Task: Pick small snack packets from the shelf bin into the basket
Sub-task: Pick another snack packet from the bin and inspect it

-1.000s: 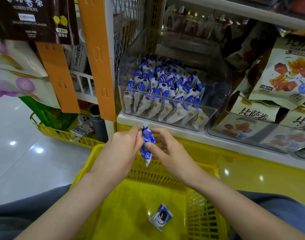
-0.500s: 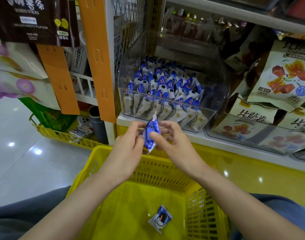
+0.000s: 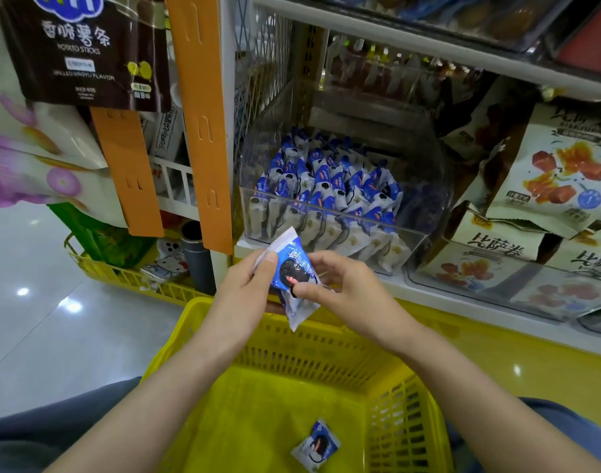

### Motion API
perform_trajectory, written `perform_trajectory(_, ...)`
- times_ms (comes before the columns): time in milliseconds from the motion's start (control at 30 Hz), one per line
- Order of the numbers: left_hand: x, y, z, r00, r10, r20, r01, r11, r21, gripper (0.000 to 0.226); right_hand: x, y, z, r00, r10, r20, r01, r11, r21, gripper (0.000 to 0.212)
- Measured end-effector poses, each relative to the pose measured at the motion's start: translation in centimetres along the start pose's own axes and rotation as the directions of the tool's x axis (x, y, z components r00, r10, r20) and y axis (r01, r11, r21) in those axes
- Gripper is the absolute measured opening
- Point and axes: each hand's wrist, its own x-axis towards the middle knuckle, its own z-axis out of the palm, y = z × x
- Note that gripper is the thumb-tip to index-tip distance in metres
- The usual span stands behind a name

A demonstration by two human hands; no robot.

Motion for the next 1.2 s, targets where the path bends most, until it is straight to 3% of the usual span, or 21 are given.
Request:
perform_trajectory(233, 0.3, 0.9, -0.1, 0.987, -0.144, 0.069, 0.158, 0.937, -0.312, 0.033, 0.1, -0.3, 0.2, 0.979, -0.040, -0.202, 0.069, 0.988, 0.139, 0.024)
perform_trajectory(367, 0.4, 2.0, -0.5, 0.986, -0.098, 0.132, 0.133, 0.948, -0.290, 0.026, 0.5, -0.6, 0.7, 0.952, -0.048, -0.301, 0.110, 0.975, 0.193, 0.019)
perform_trajectory(500, 0.8, 2.7, -1.4, 0.998, -0.065, 0.011, 0.066, 0.956, -0.286, 0.022, 1.5, -1.9, 0.7, 0.961, -0.175, -0.215, 0.206, 0.970, 0.129, 0.020)
perform_trajectory(600, 1.5, 3.3, -2.4, 0.998, -0.033, -0.056, 0.013, 0.946, -0.325, 0.019, 4.7, -3.0, -1.3, 0.931, -0.258, -0.258, 0.252, 0.966, -0.057, 0.017)
perform_trajectory(733, 2.4, 3.7, -3.5, 0.996, 0.011, -0.085, -0.040, 0.940, -0.340, 0.016, 12.0, -3.3, -4.4, 0.874, -0.262, -0.410, 0.148, 0.946, -0.289, 0.018)
perform_trajectory(867, 3.0, 4.1, -4.1, 0.995, 0.053, -0.088, -0.080, 0.933, -0.350, 0.011, 17.6, -1.9, -6.1, 0.938, -0.076, -0.337, -0.083, 0.898, -0.432, 0.035)
perform_trajectory(967, 3.5, 4.4, -4.5, 0.993, 0.055, -0.100, -0.087, 0.931, -0.355, 0.010, 20.1, -0.6, -6.7, 0.964, 0.061, -0.258, -0.202, 0.797, -0.568, 0.040)
perform_trajectory(1200, 4.0, 4.3, -4.5, 0.990, 0.031, -0.135, -0.076, 0.937, -0.340, 0.008, 22.8, -0.4, -6.7, 0.954, 0.214, -0.211, -0.300, 0.634, -0.712, 0.034)
